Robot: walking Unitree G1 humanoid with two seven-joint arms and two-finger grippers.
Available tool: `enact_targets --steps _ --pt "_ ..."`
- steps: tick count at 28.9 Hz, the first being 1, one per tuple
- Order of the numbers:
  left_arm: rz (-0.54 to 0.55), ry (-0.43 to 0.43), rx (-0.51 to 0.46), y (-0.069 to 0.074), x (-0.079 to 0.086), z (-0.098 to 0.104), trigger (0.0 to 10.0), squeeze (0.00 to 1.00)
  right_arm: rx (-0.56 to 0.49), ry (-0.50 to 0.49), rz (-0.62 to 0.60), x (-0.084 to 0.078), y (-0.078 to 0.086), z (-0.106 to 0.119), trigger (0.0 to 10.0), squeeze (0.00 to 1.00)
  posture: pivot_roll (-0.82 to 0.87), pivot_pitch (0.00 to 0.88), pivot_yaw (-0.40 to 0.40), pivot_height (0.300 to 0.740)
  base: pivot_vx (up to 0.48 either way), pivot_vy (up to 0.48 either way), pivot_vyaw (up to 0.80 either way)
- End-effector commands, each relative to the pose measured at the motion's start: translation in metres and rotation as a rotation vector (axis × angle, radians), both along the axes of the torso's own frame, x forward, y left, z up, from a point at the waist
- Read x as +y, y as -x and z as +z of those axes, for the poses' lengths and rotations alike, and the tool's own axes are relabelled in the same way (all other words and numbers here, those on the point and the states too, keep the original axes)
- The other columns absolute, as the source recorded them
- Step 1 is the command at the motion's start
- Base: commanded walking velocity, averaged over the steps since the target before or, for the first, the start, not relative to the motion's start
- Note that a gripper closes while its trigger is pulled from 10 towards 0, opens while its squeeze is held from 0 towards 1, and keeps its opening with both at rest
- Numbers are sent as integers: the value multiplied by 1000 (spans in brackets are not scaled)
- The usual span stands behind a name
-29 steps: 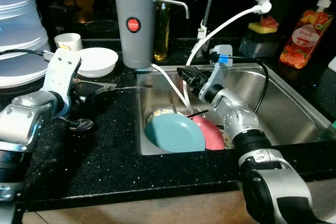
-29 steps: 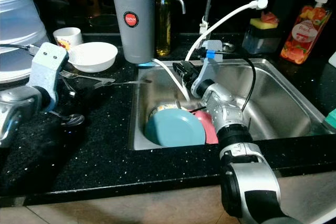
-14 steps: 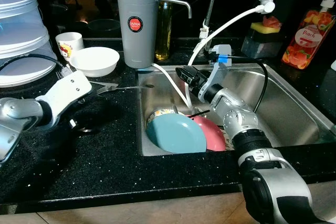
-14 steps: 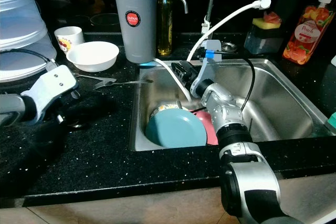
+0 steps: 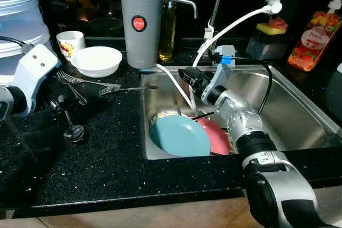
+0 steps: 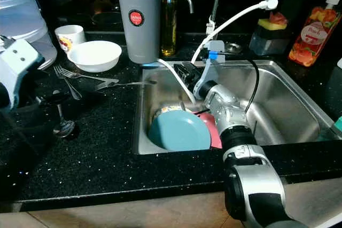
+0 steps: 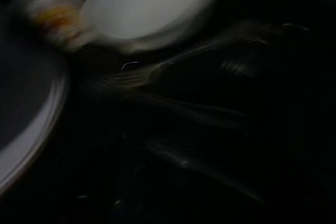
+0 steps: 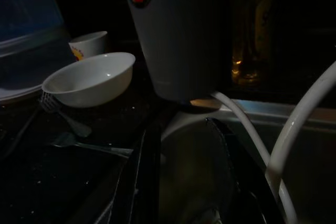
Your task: Kitchen organization
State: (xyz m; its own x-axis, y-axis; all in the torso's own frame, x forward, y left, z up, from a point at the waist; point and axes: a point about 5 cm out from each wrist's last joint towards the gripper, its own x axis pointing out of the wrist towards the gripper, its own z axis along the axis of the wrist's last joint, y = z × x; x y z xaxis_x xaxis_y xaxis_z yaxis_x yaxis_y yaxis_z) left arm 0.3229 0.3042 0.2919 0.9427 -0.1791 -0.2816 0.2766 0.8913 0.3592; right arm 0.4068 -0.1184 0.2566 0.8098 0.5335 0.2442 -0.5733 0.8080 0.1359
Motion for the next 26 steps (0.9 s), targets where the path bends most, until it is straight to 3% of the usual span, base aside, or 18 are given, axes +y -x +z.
enact_targets --steps 1,3,4,5,8,9,11,16,18,21,24,26 --pt "122 52 12 -3 8 -6 10000 8 -3 7 6 1 0 2 10000 0 98 69 -52 740 0 0 0" --pt "279 231 -24 -14 7 -9 10000 39 -3 12 10 1 0 0 10000 0 100 66 -57 740 0 0 0" --pt "304 308 -13 -18 0 -14 10000 39 -3 15 12 1 0 0 10000 0 98 66 -58 740 0 0 0" --pt "304 308 -13 -18 0 -14 10000 39 -3 15 12 1 0 0 10000 0 98 66 -58 740 0 0 0" --pt "378 399 -43 -24 -20 -24 10000 24 -6 15 20 2 1 0 10000 0 93 63 -62 740 0 0 0" --pt "378 399 -43 -24 -20 -24 10000 24 -6 15 20 2 1 0 10000 0 93 63 -62 740 0 0 0" --pt "375 370 -53 -28 -36 -22 10000 43 -9 20 23 2 1 1 10000 0 92 59 -61 740 0 0 0" --pt "371 334 36 -30 -60 -25 10000 39 -9 21 24 1 1 0 10000 0 90 55 -56 740 0 0 0" --pt "408 304 58 -28 -63 -30 10000 35 -7 18 25 1 1 0 10000 0 89 52 -54 740 0 0 0" --pt "478 169 108 -22 -60 -40 10000 35 5 -5 25 -1 1 -1 10000 0 92 53 -53 740 0 0 0" --pt "507 200 146 -17 -59 -44 10000 39 17 -30 27 -2 1 -2 10000 0 92 53 -53 740 0 0 0" --pt "543 176 162 -14 -57 -44 10000 31 23 -37 26 -3 1 -2 10000 0 96 55 -55 740 0 0 0"
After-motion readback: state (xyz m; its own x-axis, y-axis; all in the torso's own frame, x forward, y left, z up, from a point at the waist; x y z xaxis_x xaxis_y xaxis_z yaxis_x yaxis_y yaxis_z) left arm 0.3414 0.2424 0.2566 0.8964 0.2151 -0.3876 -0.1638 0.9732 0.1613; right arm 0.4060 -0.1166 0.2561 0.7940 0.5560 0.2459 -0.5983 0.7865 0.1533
